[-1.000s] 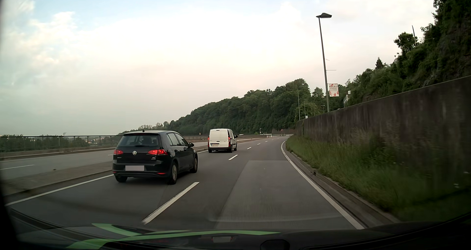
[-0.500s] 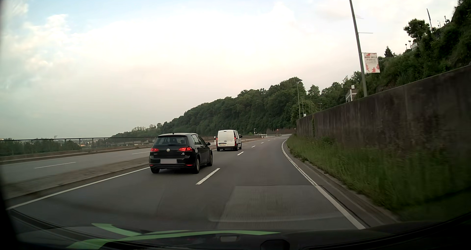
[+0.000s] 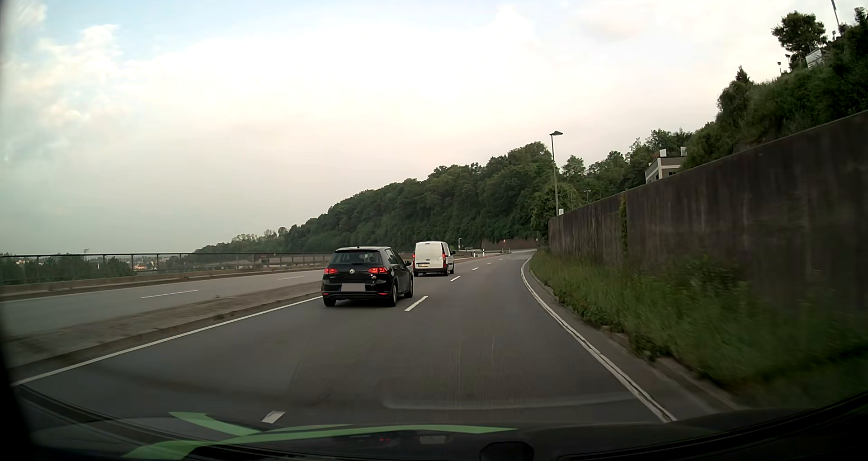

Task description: Follow the waypoints while adhering to traffic rules and regulations

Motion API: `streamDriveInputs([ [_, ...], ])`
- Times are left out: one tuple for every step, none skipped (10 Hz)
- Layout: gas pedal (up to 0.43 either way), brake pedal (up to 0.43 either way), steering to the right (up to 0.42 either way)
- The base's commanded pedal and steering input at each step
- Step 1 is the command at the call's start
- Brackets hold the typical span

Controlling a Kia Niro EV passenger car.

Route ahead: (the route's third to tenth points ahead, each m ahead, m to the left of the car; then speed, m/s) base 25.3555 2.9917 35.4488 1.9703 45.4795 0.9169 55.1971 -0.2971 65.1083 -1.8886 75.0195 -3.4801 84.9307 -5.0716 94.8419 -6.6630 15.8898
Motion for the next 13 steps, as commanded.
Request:
streamDriveInputs([
  [0.087, 0.0, 0.012],
  [0.087, 0.0, 0.014],
  [0.087, 0.0, 0.015],
  [0.087, 0.0, 0.015],
  [0.087, 0.0, 0.015],
  [0.087, 0.0, 0.015],
  [0.087, 0.0, 0.014],
  [0.087, 0.0, 0.014],
  [0.087, 0.0, 0.012],
  [0.087, 0.0, 0.011],
  [0.087, 0.0, 0.01],
  [0.087, 0.0, 0.01],
  [0.087, 0.0, 0.01],
])
